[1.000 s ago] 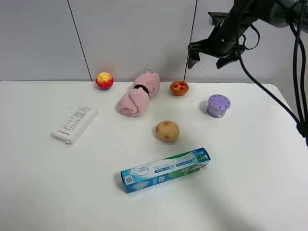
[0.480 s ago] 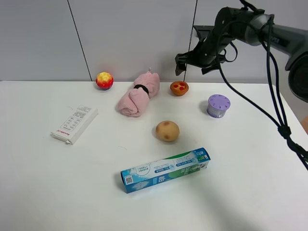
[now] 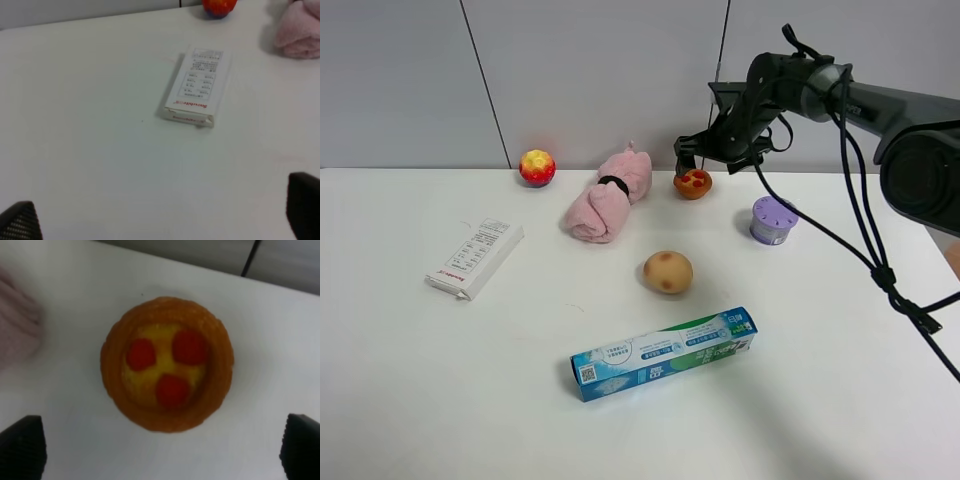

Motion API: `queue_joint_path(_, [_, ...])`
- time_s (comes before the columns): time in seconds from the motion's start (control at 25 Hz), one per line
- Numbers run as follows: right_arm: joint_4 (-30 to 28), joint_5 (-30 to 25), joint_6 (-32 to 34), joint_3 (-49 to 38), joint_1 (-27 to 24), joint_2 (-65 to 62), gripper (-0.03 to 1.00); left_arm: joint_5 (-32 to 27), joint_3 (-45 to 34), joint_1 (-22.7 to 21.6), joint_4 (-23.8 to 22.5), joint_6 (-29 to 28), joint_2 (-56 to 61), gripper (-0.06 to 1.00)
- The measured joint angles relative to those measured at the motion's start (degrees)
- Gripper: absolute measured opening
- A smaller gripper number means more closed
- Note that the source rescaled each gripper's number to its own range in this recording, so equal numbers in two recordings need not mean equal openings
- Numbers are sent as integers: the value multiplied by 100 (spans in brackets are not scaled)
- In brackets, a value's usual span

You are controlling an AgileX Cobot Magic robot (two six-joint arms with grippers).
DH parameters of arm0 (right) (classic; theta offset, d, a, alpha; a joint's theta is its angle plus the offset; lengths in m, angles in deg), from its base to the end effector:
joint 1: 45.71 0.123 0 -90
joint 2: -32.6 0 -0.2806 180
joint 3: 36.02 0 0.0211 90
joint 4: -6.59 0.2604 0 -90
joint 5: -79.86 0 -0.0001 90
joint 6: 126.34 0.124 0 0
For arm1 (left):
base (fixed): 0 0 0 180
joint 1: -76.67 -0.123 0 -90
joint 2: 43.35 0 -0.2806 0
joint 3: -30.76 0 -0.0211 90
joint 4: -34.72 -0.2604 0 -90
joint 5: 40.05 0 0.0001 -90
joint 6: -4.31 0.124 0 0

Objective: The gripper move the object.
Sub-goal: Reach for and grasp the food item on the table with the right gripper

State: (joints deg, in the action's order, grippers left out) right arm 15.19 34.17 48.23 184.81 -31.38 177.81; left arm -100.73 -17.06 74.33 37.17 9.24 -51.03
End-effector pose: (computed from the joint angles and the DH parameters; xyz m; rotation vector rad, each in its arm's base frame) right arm 0.5296 0.1490 0.1323 -0.3512 2.5990 0.2316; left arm 0.0359 -0.0032 0.2707 0.0481 2.0265 0.0291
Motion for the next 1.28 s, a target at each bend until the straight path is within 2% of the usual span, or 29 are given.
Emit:
queue_joint_path(0.44, [-19, -49, 0, 911, 0, 653, 85, 0, 0, 0, 0, 0, 0, 100])
queue_joint_path(0.84, [-12, -16, -7, 937, 0, 891, 85, 0, 0, 0, 0, 0, 0, 100])
queue_joint_path(1.28, [27, 318, -118, 937, 5, 904, 85, 0, 0, 0, 0, 0, 0, 100])
